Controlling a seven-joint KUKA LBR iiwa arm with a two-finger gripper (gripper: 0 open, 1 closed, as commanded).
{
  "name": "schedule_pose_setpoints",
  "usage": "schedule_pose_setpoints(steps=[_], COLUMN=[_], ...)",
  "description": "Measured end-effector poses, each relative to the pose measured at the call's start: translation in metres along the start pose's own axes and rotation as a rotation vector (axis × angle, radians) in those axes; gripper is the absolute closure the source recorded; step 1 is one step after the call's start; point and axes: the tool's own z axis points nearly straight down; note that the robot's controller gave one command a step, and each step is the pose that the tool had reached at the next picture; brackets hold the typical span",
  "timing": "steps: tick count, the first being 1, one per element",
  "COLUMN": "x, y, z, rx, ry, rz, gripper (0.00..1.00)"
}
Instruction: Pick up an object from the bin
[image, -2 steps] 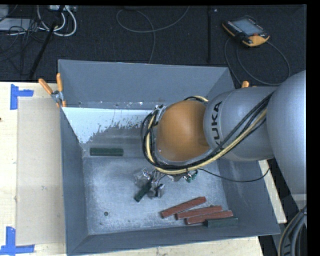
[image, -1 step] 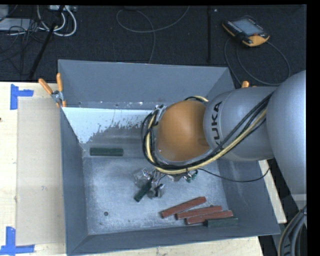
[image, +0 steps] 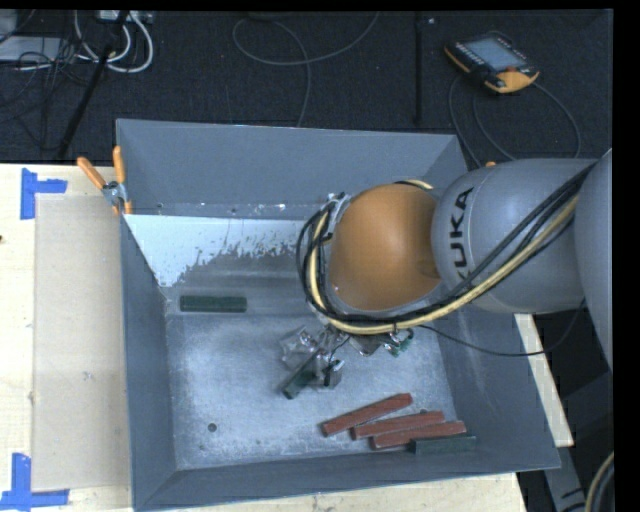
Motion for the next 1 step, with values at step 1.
schedule_pose_setpoints(steps=[1], x=[-0.0386], y=[-0.0093], z=[-0.1367], rx=[0.006], ry=[-0.009], rz=[0.024], gripper=[1.00])
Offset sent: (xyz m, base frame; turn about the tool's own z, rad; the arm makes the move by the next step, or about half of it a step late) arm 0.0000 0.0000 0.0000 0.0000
